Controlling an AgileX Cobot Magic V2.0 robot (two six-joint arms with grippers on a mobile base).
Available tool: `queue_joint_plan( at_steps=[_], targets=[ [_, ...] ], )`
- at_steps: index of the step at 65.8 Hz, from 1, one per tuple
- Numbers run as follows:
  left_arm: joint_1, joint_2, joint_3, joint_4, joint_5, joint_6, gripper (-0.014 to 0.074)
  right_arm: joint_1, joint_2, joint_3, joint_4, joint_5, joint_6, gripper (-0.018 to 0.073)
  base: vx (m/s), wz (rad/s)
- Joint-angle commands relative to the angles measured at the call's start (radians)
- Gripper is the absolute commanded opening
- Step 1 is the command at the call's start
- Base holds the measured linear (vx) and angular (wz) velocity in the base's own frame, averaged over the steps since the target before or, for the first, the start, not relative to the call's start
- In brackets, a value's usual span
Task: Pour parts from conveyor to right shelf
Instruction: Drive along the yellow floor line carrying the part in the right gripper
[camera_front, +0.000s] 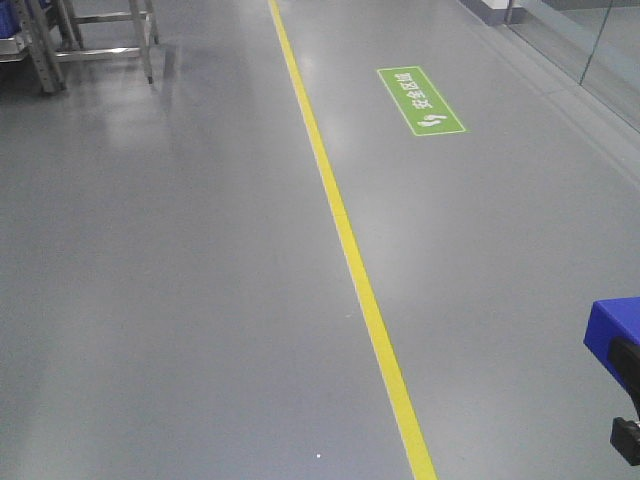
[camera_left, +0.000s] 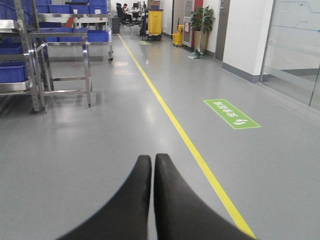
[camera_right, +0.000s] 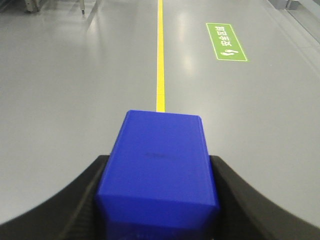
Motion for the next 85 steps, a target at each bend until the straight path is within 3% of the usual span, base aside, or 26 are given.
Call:
queue_joint_plan(
  at_steps=[1, 37, 85],
  targets=[
    [0.003, 0.018, -0.02, -0.008, -0.078, -0.008, -0.0006, 0.001, 0.006, -0.028, -0.007, -0.084, -0.008, -0.0009, 0.11, -0.17],
    [0.003, 0.018, -0.02, -0.008, -0.078, -0.008, -0.0006, 0.001, 0.006, -0.028, -0.007, -0.071, -0.008, -0.0009, 0.25, -0.13],
    [0.003, 0.018, -0.02, -0.008, -0.078, -0.008, -0.0006, 0.001, 0.006, -0.028, -0.007, -0.07, -0.008, -0.0009, 0.51, 0.02]
  ],
)
